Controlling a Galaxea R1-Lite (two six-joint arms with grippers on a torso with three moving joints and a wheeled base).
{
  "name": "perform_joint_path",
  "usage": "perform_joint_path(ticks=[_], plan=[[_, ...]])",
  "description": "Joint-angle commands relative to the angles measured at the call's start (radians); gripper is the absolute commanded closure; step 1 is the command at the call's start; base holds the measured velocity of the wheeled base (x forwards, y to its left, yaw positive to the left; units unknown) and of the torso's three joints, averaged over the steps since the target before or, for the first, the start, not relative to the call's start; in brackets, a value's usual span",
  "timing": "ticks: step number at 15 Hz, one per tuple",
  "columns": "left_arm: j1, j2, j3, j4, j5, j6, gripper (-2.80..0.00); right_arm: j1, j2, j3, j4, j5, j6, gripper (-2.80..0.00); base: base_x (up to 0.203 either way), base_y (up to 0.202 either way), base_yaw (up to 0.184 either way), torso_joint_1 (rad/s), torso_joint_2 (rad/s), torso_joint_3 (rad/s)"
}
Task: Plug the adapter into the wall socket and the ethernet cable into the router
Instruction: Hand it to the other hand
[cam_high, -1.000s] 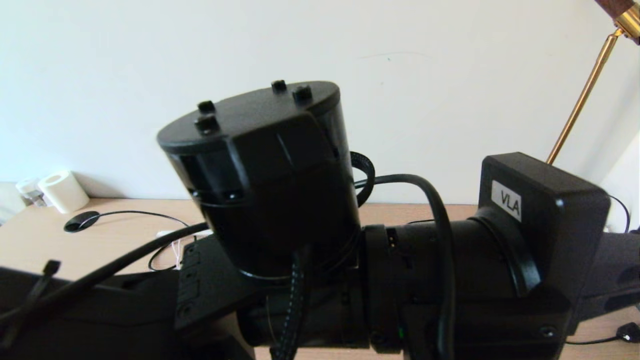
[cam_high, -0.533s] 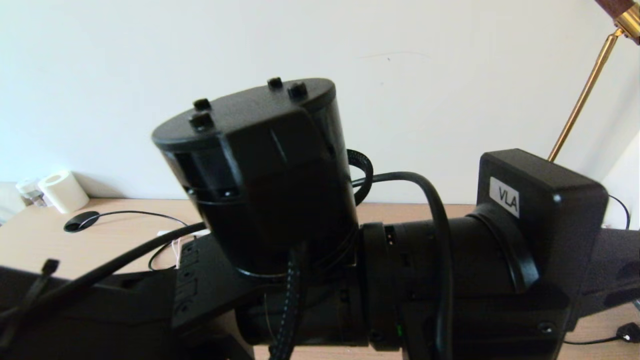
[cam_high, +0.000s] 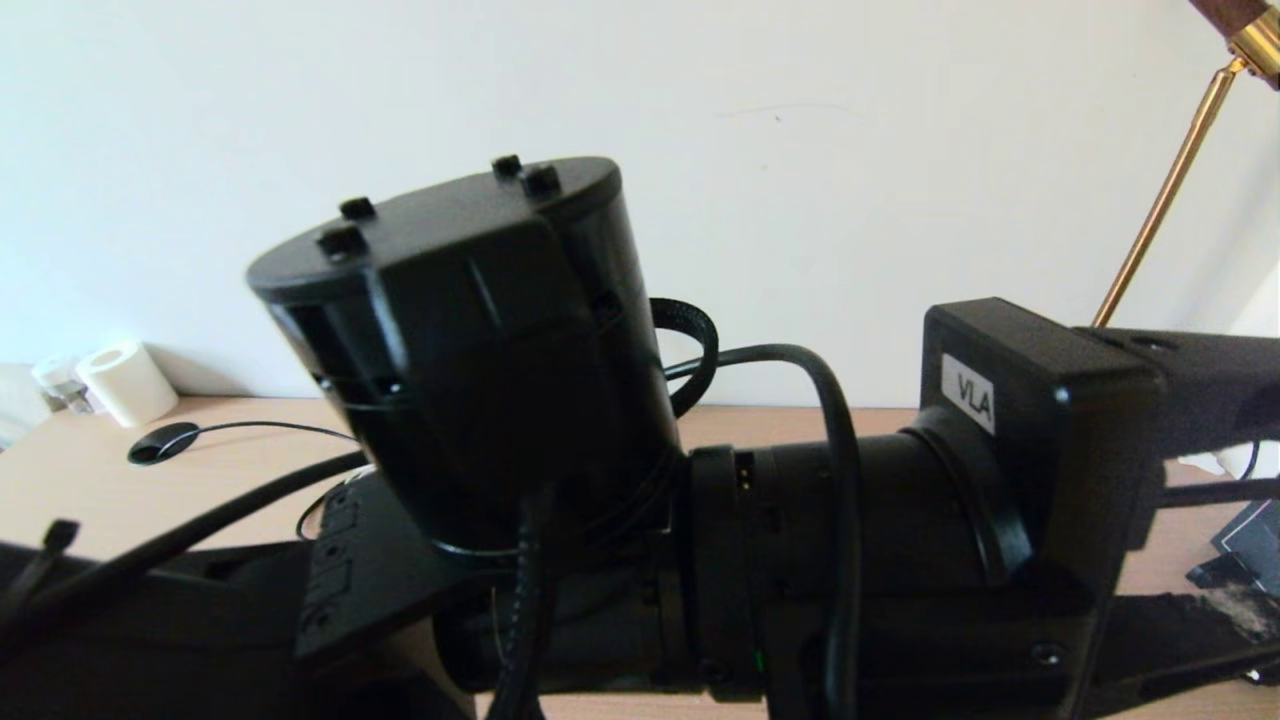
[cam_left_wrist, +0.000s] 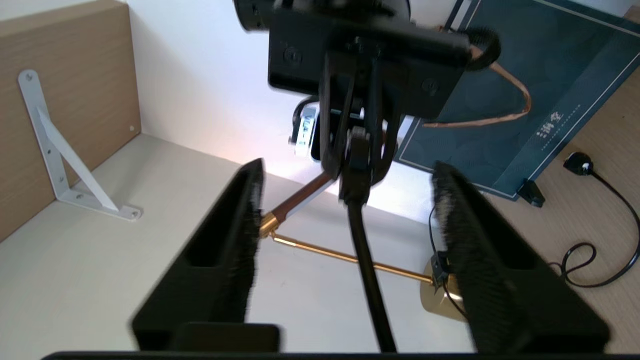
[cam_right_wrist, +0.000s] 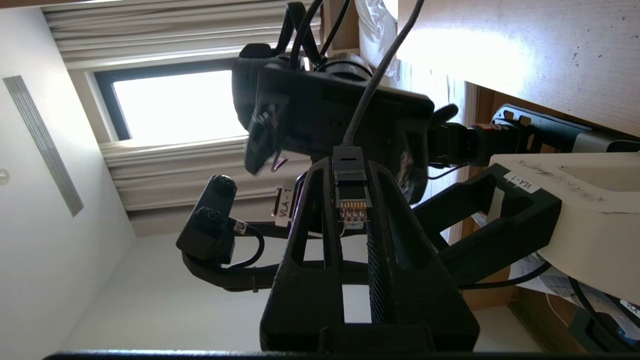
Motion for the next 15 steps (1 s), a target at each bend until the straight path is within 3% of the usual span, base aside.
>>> perform_joint_path(ticks=[1,14,15], plan=[[0.002,0.000,0.001,-0.005,-0.001,0.008,-2.80,0.000,-0.009,0.000,0.005,0.006,0.008,0.00,0.000,0.000,0.000,0.000,0.00,0.000],[0.017,0.023,-0.005,-0.005,-0.005,0.006,-2.80,0.004,-0.023,0.006,0.015,0.008,0.008,0.00,0.000,0.000,0.000,0.000,0.00,0.000],[0.017,0.027,-0.008,-0.005,-0.006,0.006,-1.93,0.004,-0.021,0.007,0.015,0.013,0.007,0.00,0.000,0.000,0.000,0.000,0.00,0.000]])
